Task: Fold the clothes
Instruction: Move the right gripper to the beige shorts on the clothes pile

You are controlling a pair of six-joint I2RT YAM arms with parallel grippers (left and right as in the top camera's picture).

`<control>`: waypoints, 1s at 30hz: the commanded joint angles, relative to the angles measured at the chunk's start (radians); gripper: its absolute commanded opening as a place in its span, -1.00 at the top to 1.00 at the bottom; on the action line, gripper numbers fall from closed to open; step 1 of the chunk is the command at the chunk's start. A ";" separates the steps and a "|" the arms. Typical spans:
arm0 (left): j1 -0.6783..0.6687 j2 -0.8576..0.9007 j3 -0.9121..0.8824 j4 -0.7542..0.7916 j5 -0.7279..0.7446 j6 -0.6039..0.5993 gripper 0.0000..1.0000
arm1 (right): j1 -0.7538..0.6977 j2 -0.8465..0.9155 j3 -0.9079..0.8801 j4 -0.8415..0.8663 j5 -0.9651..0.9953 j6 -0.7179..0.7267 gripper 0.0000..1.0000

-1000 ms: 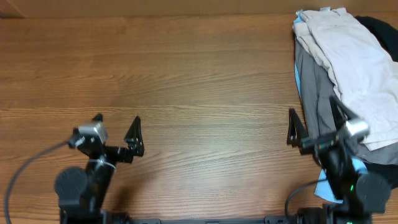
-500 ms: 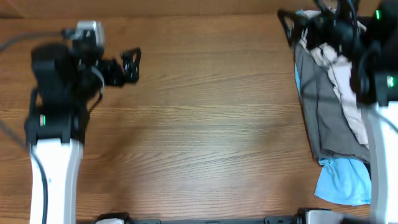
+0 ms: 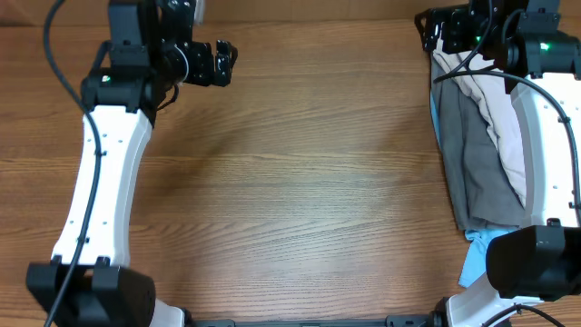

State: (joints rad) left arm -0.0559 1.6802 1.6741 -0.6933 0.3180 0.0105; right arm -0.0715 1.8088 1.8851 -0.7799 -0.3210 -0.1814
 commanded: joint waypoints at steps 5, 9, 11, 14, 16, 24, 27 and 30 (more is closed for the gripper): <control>-0.004 0.084 0.023 -0.014 -0.003 0.027 -1.00 | -0.003 0.018 0.025 0.090 0.282 -0.005 -1.00; -0.004 0.129 0.023 -0.015 -0.003 0.027 -1.00 | -0.014 0.100 0.025 0.125 0.398 -0.002 -1.00; -0.005 0.150 0.023 -0.016 -0.003 0.027 -1.00 | -0.029 0.141 0.025 0.129 0.398 0.008 -1.00; -0.005 0.187 0.023 -0.018 -0.003 0.027 -1.00 | -0.049 0.193 0.025 0.115 0.353 0.091 -1.00; -0.005 0.205 0.023 -0.020 -0.003 0.027 -1.00 | -0.051 0.204 0.025 0.092 0.304 0.096 -1.00; -0.016 0.227 0.023 -0.015 -0.008 0.028 -1.00 | -0.082 0.276 0.025 0.254 0.327 0.134 -0.61; -0.022 0.227 0.023 -0.013 -0.008 0.028 -1.00 | -0.087 0.325 0.025 0.251 0.327 0.129 -0.61; -0.026 0.227 0.023 -0.012 -0.012 0.028 -1.00 | -0.088 0.382 0.025 0.247 0.356 0.122 -0.64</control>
State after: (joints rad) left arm -0.0692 1.9038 1.6745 -0.7105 0.3172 0.0116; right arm -0.1524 2.1139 1.8961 -0.5320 0.0040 -0.0631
